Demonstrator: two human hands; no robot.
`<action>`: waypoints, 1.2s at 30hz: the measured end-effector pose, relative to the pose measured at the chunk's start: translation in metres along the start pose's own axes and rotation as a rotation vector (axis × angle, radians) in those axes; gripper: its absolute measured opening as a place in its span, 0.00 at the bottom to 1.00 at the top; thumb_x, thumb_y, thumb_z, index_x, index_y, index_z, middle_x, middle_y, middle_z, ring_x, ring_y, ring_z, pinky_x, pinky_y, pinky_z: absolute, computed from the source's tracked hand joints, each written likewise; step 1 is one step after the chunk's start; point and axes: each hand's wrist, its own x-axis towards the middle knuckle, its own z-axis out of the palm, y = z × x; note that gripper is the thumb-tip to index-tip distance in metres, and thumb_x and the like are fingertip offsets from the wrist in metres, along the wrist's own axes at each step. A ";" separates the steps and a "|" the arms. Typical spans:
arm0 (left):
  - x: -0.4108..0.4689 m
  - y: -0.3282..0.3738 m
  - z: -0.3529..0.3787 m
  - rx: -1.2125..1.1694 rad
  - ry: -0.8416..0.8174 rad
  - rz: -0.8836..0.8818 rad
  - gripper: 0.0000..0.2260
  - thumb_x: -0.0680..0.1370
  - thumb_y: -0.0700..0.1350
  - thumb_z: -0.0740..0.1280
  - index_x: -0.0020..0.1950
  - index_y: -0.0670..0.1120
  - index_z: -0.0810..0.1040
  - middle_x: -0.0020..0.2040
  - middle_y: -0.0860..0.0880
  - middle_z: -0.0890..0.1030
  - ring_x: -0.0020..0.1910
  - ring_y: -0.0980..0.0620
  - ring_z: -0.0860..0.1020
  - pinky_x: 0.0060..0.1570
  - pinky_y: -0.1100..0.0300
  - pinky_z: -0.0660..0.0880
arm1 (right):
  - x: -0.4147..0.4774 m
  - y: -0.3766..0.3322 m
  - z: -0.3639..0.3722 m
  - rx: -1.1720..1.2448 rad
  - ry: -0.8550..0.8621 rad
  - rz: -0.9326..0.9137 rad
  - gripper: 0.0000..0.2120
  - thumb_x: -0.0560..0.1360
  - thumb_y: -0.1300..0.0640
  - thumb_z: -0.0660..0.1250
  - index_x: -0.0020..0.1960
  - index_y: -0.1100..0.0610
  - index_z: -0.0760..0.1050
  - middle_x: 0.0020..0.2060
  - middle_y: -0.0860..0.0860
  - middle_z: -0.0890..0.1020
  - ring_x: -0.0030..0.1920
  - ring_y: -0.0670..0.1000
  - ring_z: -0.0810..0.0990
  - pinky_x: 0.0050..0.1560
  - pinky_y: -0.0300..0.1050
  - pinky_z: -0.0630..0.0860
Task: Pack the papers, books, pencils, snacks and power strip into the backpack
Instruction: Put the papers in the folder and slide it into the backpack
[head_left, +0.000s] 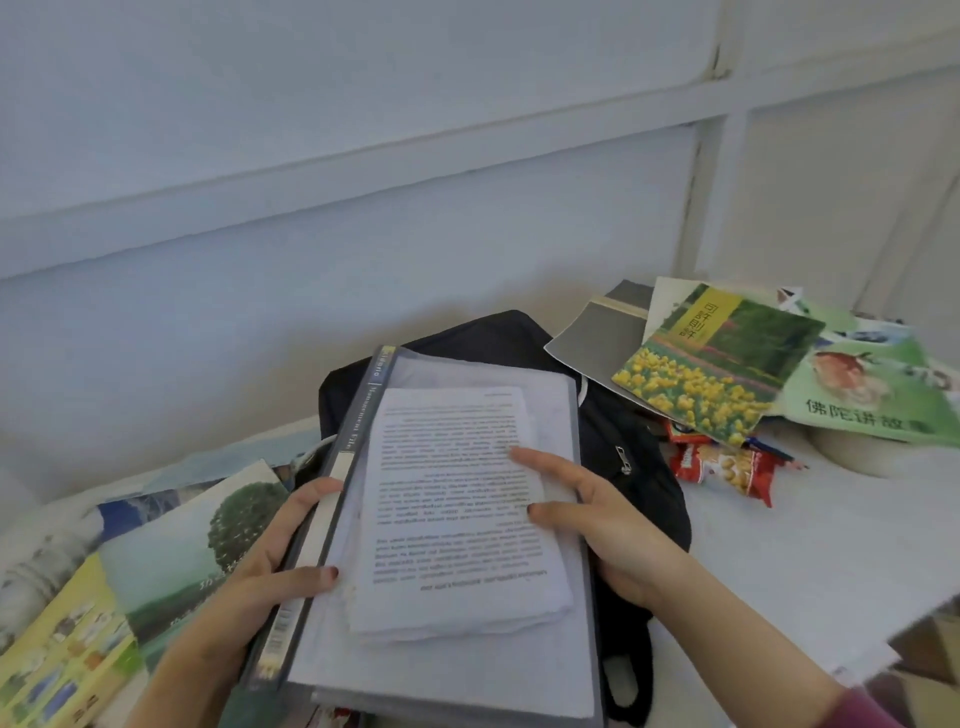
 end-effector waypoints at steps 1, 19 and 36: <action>0.000 0.003 0.002 0.024 -0.026 0.008 0.31 0.61 0.31 0.73 0.60 0.50 0.71 0.44 0.54 0.84 0.39 0.47 0.83 0.30 0.55 0.79 | -0.005 0.000 0.002 0.000 0.033 -0.008 0.22 0.74 0.73 0.61 0.62 0.54 0.76 0.56 0.51 0.82 0.55 0.52 0.81 0.55 0.48 0.78; 0.032 -0.053 0.048 0.393 -0.265 0.167 0.08 0.77 0.39 0.66 0.53 0.49 0.78 0.47 0.51 0.84 0.47 0.56 0.80 0.42 0.69 0.75 | -0.130 0.031 -0.040 0.292 0.569 -0.229 0.25 0.72 0.73 0.58 0.59 0.50 0.78 0.53 0.52 0.83 0.49 0.57 0.83 0.39 0.47 0.81; 0.029 -0.058 0.056 0.835 -0.389 0.539 0.16 0.69 0.53 0.68 0.54 0.67 0.75 0.52 0.64 0.79 0.54 0.63 0.78 0.56 0.67 0.72 | -0.192 0.056 -0.048 0.299 0.620 -0.304 0.26 0.70 0.73 0.59 0.61 0.51 0.76 0.48 0.49 0.85 0.45 0.56 0.84 0.35 0.45 0.81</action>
